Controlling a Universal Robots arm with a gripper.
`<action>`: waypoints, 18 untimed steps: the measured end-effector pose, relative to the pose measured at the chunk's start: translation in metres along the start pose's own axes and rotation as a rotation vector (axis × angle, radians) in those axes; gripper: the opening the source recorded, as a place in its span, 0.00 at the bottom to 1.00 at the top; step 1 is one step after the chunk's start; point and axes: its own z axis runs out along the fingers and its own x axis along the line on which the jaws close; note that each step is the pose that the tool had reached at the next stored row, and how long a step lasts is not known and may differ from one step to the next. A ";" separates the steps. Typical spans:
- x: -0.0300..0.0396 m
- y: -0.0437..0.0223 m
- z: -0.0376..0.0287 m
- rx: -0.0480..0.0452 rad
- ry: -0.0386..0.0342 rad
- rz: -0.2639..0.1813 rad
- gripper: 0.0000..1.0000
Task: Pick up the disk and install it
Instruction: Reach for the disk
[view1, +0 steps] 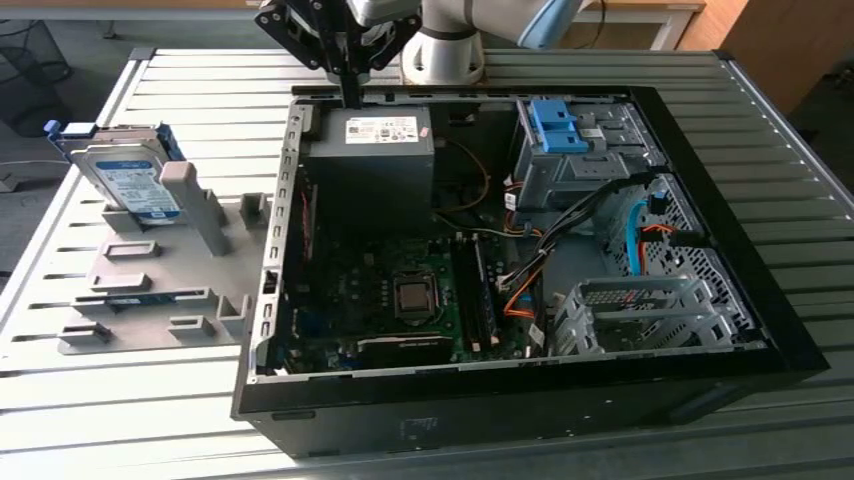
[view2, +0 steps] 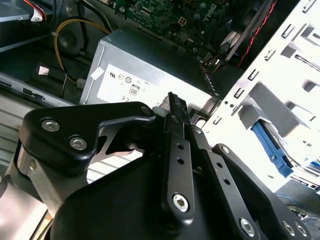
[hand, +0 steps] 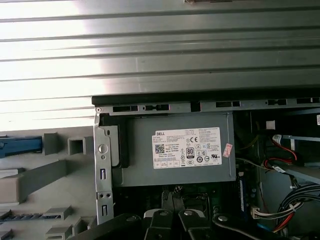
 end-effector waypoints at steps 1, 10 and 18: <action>0.0002 0.0000 0.0000 0.0000 0.0000 0.000 0.11; 0.0115 0.0003 -0.0002 0.0000 0.0000 0.000 0.11; 0.0287 0.0000 -0.0003 0.0000 0.0000 0.000 0.11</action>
